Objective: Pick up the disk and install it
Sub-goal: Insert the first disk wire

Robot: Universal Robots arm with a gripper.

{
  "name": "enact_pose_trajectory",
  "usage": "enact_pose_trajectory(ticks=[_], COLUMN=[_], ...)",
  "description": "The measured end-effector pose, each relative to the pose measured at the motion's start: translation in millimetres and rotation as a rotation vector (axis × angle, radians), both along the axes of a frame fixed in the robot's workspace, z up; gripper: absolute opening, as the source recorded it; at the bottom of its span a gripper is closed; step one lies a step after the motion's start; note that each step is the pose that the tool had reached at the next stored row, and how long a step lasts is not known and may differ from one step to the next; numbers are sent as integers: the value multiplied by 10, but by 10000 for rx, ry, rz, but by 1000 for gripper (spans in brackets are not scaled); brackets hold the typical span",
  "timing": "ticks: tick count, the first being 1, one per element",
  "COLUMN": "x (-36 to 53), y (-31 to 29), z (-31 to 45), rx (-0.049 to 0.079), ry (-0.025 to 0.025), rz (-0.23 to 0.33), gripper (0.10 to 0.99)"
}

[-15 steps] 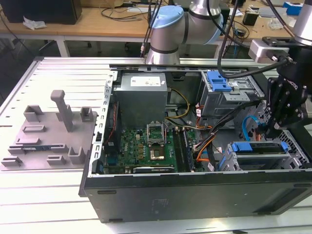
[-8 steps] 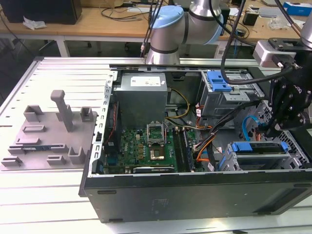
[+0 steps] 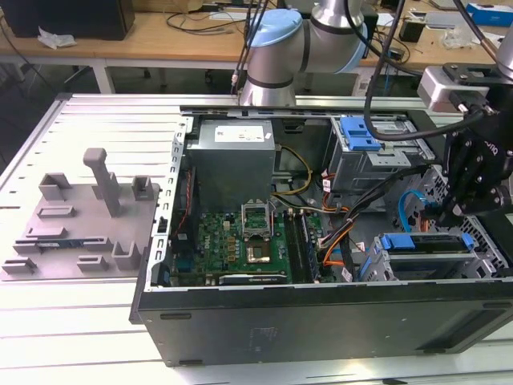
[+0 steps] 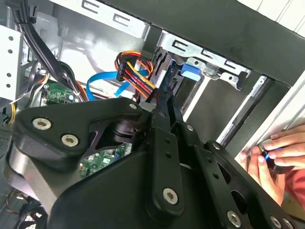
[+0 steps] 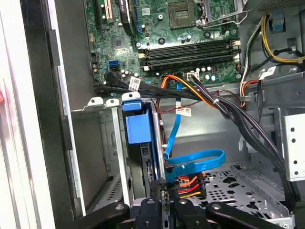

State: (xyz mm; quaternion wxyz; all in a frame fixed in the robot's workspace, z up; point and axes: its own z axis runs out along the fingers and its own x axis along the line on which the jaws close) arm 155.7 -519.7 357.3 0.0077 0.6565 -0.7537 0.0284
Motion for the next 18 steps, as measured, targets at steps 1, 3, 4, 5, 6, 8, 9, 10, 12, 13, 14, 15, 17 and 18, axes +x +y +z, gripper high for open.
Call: enact_pose_trajectory(ticks=[1, 3, 4, 5, 6, 8, 9, 10, 12, 13, 14, 15, 17, 18], x=[0, 1, 1, 1, 1, 1, 1, 1, 1, 1, 1, 1, 1, 1], y=[-9, -15, -19, -22, -31, -68, -80, -81, -81, -82, -82, -85, -86, -87], z=[7, 9, 9, 9, 8, 8, 9, 8, 8, 9, 8, 7, 4, 1], rx=[10, 10, 10, 10, 12, 14, 14, 14, 15, 13, 15, 15, 13, 11], ry=[2, 2, 3, 4, 6, 6, 6, 6, 6, 6, 6, 6, 6, 6], rz=[11, 67, 128, 170, 241, 256, 256, 256, 256, 256, 256, 256, 256, 256], gripper=[165, 165, 165, 165, 165, 165, 165, 165, 165, 165, 165, 165, 165, 165])
